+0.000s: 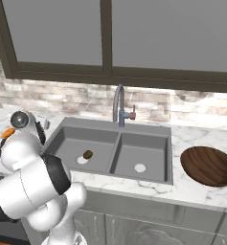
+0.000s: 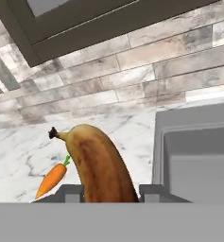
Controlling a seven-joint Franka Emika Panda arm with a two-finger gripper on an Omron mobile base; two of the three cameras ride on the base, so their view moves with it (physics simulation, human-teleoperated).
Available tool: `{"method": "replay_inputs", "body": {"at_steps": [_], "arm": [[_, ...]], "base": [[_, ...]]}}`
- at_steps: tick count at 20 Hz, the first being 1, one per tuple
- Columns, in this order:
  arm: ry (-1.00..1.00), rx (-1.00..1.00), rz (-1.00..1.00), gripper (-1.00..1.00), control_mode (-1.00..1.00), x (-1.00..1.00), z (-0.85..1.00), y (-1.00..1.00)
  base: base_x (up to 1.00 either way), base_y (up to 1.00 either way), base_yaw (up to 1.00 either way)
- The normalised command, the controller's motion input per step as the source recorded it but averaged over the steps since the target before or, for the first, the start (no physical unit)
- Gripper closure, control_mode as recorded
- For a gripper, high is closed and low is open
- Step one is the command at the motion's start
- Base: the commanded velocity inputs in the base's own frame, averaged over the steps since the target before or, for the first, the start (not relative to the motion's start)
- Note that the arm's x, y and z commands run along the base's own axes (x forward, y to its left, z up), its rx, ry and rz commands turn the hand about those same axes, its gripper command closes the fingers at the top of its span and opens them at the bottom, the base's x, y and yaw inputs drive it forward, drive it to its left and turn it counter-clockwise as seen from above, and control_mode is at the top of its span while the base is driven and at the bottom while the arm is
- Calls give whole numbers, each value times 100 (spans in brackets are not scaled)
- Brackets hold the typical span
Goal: There is a mixed pile of frozen fruits and vegetables on the counter. Locate all the frozen vegetables and place the items in a bowl on the counter. Take all the frozen fruits and defrost them in a running sink.
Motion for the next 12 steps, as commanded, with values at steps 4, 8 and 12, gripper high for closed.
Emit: {"method": "replay_inputs", "body": {"at_steps": [4, 8, 12], "arm": [[56, 0, -12, 100, -100, 0, 88, -48], [48, -3, -9, 100, -100, 0, 33, -33], [16, -4, 0, 100, -100, 9, 0, -9]], "base": [[0, 0, 0], [0, 0, 0], [0, 0, 0]]}}
